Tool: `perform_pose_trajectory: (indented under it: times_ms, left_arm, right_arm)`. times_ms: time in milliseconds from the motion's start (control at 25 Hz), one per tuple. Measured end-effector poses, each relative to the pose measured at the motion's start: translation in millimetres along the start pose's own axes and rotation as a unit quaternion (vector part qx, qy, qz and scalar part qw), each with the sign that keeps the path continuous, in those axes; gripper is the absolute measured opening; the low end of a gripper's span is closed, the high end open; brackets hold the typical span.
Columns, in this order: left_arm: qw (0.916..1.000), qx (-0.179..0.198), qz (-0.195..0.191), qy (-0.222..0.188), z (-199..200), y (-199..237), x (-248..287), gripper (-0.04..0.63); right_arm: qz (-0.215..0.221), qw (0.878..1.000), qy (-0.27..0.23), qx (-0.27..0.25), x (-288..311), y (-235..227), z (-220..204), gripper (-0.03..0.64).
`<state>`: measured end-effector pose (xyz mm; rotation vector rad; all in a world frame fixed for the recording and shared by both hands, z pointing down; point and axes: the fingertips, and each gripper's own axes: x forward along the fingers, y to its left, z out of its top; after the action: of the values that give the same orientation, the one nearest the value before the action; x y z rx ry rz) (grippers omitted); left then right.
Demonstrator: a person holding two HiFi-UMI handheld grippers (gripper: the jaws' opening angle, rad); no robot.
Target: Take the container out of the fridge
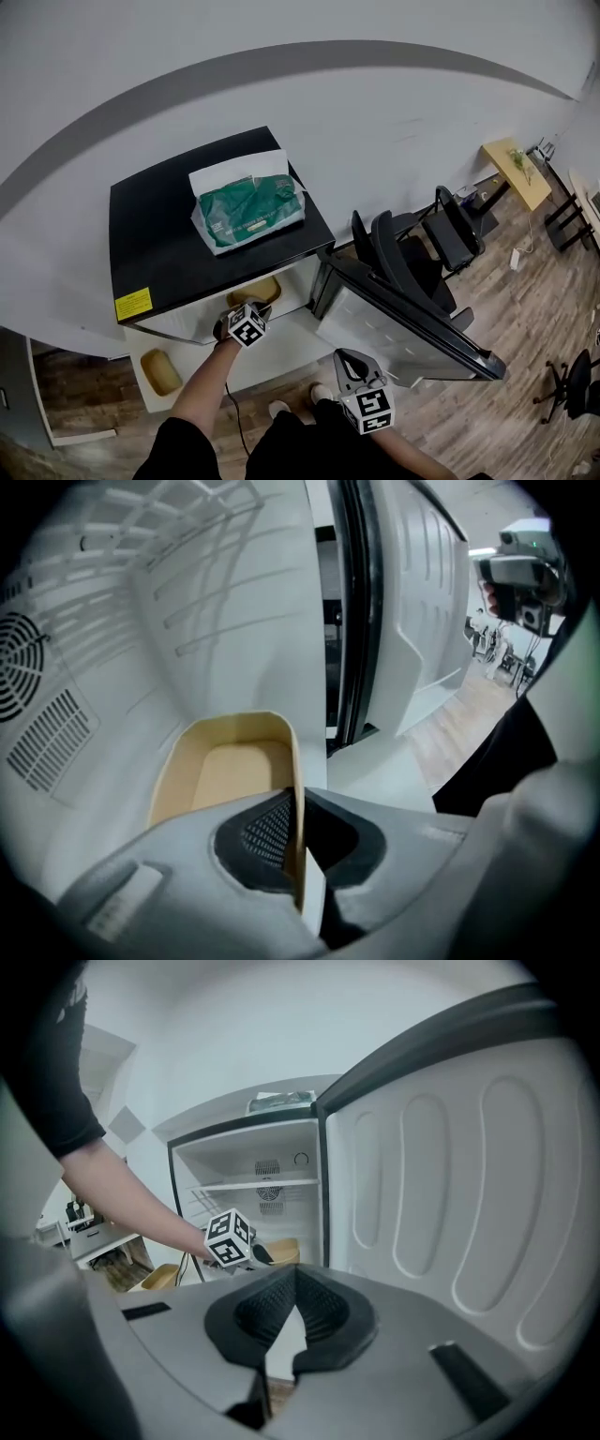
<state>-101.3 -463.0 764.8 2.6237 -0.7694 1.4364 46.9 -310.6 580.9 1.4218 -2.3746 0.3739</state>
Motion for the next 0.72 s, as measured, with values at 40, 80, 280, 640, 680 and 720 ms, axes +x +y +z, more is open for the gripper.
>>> perform_pose_trajectory:
  times_ms: [40, 80, 280, 640, 680, 720]
  left_arm:
    - [1.0000, -0.003, 0.001, -0.005, 0, -4, -7, 0.018]
    - [0.9999, -0.005, 0.003, -0.009, 0, -7, -14, 0.018]
    - [0.9987, -0.020, 0.008, -0.045, 10, -26, -53, 0.018]
    - [0.9781, -0.115, 0.028, -0.172, 54, -52, -150, 0.018]
    - [0.9727, -0.133, 0.032, -0.187, 56, -54, -162, 0.018]
    - [0.9665, -0.153, 0.037, -0.203, 58, -55, -174, 0.018]
  right_arm:
    - [0.002, 1.000, -0.003, 0.001, 0, 1, 0, -0.002]
    - [0.004, 1.000, -0.006, 0.001, 1, 1, 2, -0.002]
    - [0.011, 1.000, -0.027, 0.000, 6, 4, 15, -0.002]
    - [0.038, 0.998, -0.051, -0.016, 13, 19, 50, -0.002]
    - [0.040, 0.998, -0.052, -0.017, 13, 21, 53, -0.002]
    - [0.042, 0.997, -0.056, -0.018, 14, 22, 57, -0.002]
